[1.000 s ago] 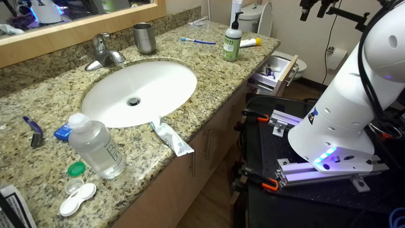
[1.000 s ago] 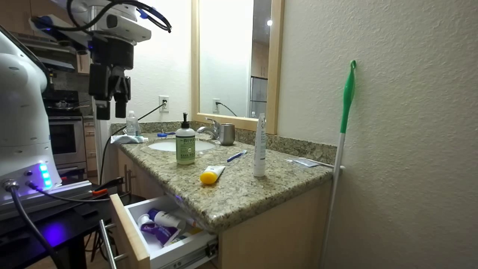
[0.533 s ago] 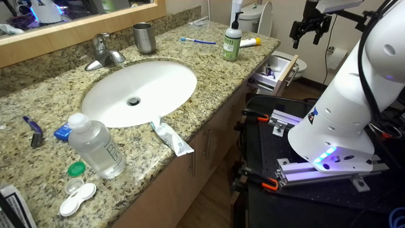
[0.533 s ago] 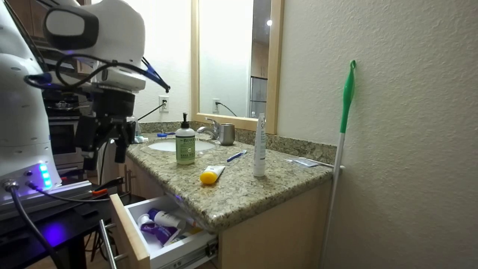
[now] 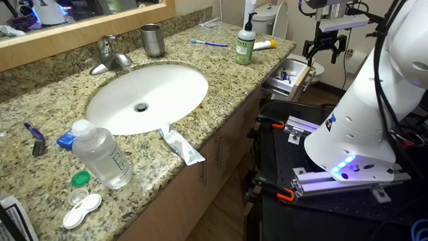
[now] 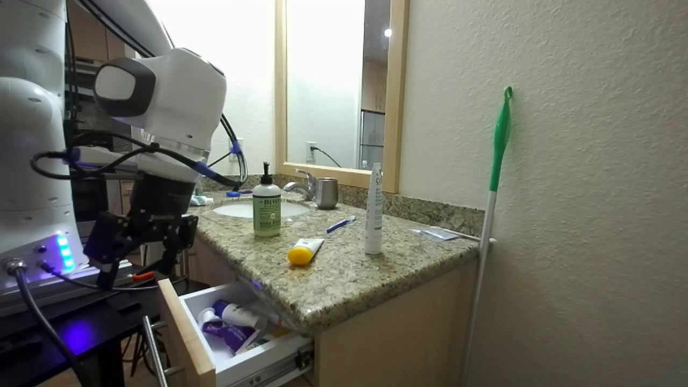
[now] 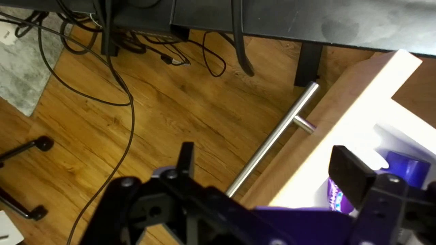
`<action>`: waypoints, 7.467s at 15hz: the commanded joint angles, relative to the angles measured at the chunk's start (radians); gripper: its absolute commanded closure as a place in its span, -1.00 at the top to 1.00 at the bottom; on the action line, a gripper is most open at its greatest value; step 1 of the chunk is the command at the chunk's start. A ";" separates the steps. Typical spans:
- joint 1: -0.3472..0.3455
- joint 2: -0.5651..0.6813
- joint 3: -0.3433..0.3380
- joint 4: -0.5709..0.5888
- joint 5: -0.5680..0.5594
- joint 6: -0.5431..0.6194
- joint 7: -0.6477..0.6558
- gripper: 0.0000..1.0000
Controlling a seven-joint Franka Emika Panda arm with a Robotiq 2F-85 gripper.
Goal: Close the open drawer
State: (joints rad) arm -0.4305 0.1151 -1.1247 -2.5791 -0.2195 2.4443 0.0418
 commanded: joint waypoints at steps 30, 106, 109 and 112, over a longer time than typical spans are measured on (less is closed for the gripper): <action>-0.198 0.210 0.248 -0.087 0.404 0.432 0.115 1.00; -1.054 0.305 1.071 0.086 0.443 0.614 -0.719 1.00; -0.968 0.330 0.980 0.093 0.303 0.556 -0.592 1.00; -1.108 0.238 1.073 0.036 0.222 0.556 -0.703 1.00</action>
State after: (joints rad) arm -1.4183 0.4059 -0.1154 -2.4910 0.0517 3.0100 -0.5601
